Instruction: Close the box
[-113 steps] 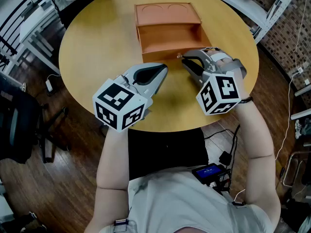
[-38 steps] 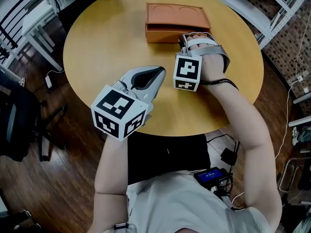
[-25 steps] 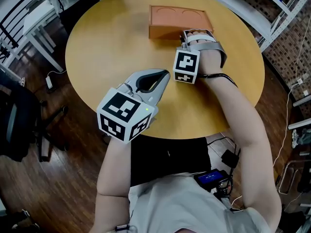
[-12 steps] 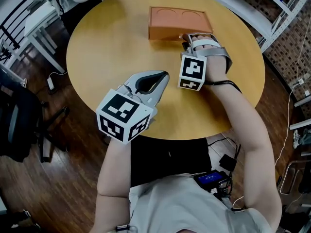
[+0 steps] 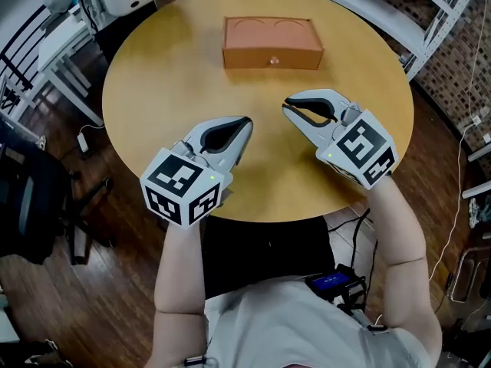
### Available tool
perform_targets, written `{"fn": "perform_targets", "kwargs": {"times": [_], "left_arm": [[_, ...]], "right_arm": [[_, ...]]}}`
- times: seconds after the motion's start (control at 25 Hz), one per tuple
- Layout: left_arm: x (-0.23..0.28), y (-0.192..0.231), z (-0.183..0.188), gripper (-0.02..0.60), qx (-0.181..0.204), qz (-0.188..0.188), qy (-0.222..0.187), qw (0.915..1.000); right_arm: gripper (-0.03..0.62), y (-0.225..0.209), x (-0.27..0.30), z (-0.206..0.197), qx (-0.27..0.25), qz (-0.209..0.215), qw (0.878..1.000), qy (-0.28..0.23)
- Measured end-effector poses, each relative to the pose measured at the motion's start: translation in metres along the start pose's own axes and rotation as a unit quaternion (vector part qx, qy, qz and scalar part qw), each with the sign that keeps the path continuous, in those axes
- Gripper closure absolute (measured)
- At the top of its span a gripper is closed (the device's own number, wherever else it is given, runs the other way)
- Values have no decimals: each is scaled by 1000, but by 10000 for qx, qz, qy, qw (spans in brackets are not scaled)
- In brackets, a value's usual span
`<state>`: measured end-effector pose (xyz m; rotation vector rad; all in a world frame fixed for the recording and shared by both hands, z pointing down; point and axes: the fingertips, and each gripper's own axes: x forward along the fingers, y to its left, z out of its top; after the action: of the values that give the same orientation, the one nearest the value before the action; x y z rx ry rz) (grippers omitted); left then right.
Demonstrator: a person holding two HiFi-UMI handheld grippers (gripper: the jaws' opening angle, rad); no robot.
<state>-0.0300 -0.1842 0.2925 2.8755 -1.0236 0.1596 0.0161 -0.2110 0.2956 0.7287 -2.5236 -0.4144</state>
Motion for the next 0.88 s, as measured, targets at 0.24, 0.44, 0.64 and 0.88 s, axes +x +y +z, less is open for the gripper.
{"fn": "perform_targets", "kwargs": {"times": [0.24,0.44,0.64,0.88], "left_arm": [[-12,6,-3,581,2,7,-51,10000],[1,-6,-1,581,16,-4,-27,10000],[2,-6,4,580,25,-3,-37,10000],[3,-7,3,580,29,-2,-38,10000]], "right_arm": [[591,26,-11,6,1343,656,9832,-1044],[592,14,-28,-8,1742,847,9714,-1374],[592,4,-31,-9,2217,1023,9579,-1509],[594,4,-31,-10,2212,981,9591,-1472]]}}
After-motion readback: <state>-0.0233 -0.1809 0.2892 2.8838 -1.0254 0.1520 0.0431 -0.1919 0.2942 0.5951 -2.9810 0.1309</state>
